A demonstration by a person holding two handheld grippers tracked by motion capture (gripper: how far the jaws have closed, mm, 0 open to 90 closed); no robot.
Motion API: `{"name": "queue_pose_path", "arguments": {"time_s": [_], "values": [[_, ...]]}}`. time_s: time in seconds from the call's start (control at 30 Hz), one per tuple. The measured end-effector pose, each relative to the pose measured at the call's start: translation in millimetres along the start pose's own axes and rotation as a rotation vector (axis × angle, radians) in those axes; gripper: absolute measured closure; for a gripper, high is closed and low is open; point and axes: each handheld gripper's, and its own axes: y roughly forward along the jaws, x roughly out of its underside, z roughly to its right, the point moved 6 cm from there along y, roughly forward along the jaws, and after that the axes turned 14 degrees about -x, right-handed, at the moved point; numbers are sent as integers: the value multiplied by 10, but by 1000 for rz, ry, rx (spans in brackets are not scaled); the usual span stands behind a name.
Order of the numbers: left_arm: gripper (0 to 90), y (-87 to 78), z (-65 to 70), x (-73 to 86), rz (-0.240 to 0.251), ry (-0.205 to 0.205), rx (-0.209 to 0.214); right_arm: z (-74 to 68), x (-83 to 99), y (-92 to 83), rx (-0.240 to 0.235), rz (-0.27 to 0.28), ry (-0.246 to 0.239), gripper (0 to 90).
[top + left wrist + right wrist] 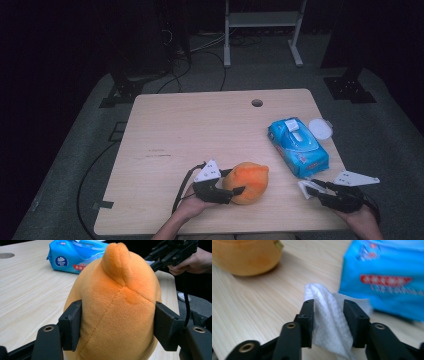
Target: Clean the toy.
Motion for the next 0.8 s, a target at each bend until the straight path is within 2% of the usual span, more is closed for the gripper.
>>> {"name": "queue_pose_path", "arguments": {"time_s": [0.17,0.33,0.37,0.4,0.43,0.5,0.53,0.57,0.6,0.73,0.77,0.8], "values": [[317,9,20,-7,3,9,2,-35,-5,-78,-6,17,-4,511],[310,13,43,-14,3,22,1,-216,-197,-34,-39,52,-61,508],[308,13,43,-14,3,22,1,-216,-197,-34,-39,52,-61,508],[308,19,54,-18,5,26,2,-262,-240,-14,-49,56,-76,507],[307,32,74,-24,9,34,-1,-432,-410,73,-95,72,-118,507],[305,33,79,-25,8,40,-3,-484,-468,104,-110,80,-131,505],[304,43,99,-32,11,47,-7,-624,-623,193,-145,96,-155,501],[304,43,99,-32,11,47,-7,-624,-623,193,-145,96,-155,501],[303,51,116,-39,8,58,-12,-753,-775,288,-183,117,-178,503],[300,68,135,-50,12,68,-26,-944,-1015,472,-238,134,-208,509],[298,68,135,-50,12,68,-26,-944,-1015,472,-238,134,-208,509],[297,71,143,-54,9,75,-30,-1038,-1130,577,-263,141,-229,521]]}}
